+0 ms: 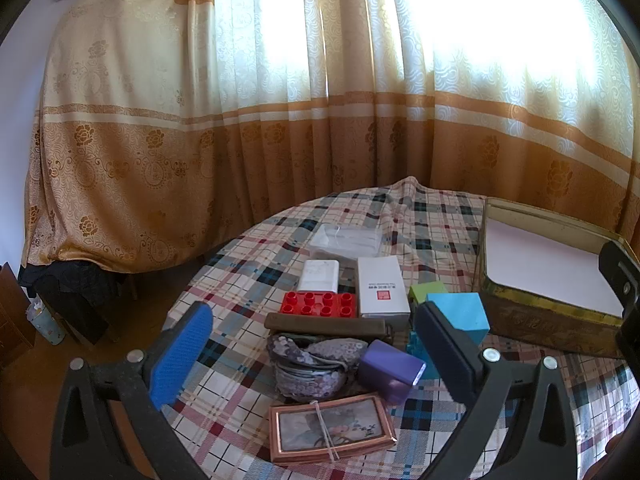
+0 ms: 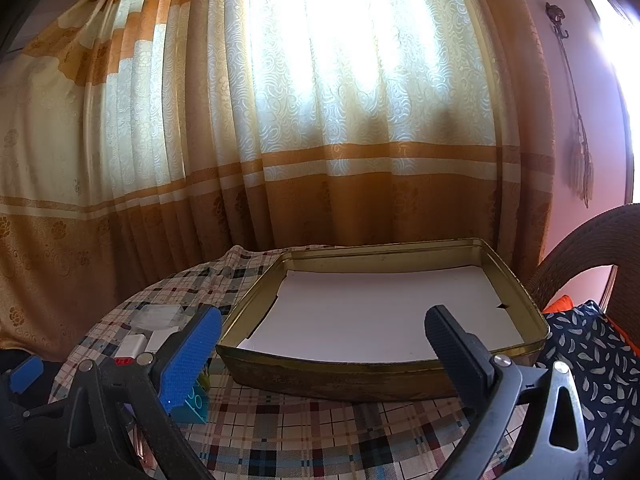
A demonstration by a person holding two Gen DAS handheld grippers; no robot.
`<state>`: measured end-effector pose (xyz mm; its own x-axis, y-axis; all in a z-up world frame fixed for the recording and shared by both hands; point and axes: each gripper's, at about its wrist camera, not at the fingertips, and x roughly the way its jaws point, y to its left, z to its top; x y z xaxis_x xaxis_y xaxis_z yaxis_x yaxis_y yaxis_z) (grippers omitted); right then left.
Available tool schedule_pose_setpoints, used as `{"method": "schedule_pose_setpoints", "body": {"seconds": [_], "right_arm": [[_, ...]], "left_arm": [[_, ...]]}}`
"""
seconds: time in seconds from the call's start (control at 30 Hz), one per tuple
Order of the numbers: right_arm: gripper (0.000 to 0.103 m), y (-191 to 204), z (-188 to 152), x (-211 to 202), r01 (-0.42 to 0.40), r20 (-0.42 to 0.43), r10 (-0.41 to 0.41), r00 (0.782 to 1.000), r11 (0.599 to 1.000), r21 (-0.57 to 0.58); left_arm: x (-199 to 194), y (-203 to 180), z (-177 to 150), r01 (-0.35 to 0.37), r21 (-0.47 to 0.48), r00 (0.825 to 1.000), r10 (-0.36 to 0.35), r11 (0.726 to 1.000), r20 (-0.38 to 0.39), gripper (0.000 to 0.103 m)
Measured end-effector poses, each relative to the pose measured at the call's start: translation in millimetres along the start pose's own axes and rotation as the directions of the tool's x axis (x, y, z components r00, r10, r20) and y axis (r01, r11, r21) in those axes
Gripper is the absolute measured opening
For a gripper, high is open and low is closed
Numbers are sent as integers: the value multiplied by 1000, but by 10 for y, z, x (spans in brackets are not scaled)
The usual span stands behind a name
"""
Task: Organize rigid objects
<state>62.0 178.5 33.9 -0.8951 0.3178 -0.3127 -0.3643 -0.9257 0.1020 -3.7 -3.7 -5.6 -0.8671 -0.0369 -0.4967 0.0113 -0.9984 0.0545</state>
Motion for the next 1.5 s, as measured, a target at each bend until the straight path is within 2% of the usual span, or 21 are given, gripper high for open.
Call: {"method": "schedule_pose_setpoints", "body": {"seconds": [1.37, 1.5], "right_arm": [[103, -9, -12, 9, -3, -2, 3, 1000, 1000, 0], [103, 0, -14, 15, -25, -12, 25, 1000, 1000, -3]], "left_arm": [[3, -4, 13, -4, -4, 1000, 4, 1000, -1, 102], [8, 16, 21, -1, -18, 1000, 1, 1000, -4, 102]]}}
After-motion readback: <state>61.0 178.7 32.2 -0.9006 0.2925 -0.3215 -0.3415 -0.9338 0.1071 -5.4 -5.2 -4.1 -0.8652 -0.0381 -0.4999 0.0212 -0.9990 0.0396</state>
